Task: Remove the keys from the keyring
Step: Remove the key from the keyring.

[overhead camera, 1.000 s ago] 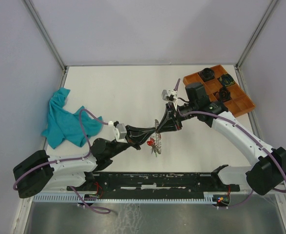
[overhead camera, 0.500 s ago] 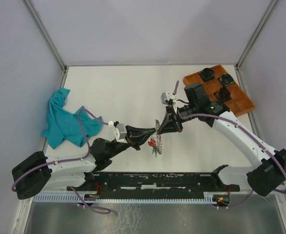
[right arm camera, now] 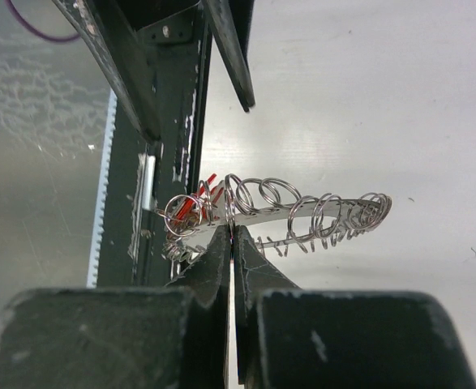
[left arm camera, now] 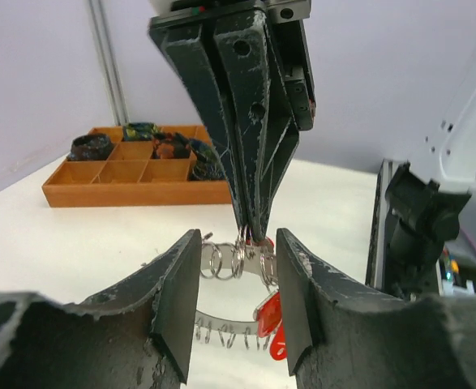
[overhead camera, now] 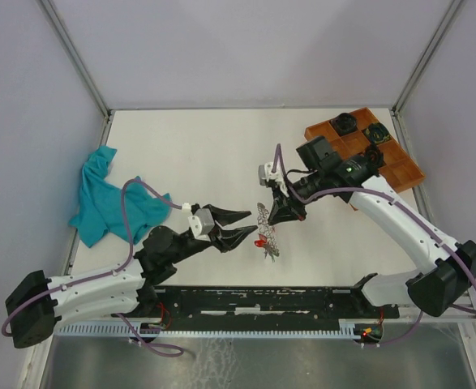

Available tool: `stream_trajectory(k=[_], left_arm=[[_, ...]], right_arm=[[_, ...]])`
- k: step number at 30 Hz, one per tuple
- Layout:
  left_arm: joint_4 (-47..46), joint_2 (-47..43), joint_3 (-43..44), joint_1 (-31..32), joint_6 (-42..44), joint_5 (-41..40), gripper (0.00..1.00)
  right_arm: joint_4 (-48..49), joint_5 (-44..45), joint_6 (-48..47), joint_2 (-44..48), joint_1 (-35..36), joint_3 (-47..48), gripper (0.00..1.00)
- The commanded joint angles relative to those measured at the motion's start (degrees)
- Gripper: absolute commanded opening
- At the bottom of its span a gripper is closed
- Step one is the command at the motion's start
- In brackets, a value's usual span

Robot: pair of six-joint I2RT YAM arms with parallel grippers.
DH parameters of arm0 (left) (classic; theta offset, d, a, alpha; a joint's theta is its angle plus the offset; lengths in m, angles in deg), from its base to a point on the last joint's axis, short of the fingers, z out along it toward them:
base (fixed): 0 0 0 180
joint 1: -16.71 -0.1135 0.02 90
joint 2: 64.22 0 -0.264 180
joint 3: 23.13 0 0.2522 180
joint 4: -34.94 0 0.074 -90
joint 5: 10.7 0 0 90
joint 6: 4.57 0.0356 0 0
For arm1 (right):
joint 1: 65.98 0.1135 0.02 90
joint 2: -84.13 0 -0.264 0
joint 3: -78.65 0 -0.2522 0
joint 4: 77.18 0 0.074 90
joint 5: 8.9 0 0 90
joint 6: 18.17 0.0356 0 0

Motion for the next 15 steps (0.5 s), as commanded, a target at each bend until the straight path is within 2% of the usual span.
stream_trajectory(k=[1, 5, 8, 15], left_arm=[[17.8, -0.4, 6.5, 0.0, 10.2, 6.5, 0.49], [16.8, 1.8, 7.1, 0.0, 10.8, 7.6, 0.48], [13.7, 3.9, 6.6, 0.0, 9.3, 8.3, 0.43], [2.1, 7.3, 3.9, 0.1, 4.8, 5.7, 0.38]], right_arm=[[-9.1, 10.0, -9.7, -2.1, 5.0, 5.9, 0.01], [-14.5, 16.6, -13.1, -4.7, 7.9, 10.0, 0.01], [-17.2, 20.2, -14.1, -6.2, 9.1, 13.2, 0.01], [-20.7, 25.0, -15.2, -8.8, 12.0, 17.2, 0.01]])
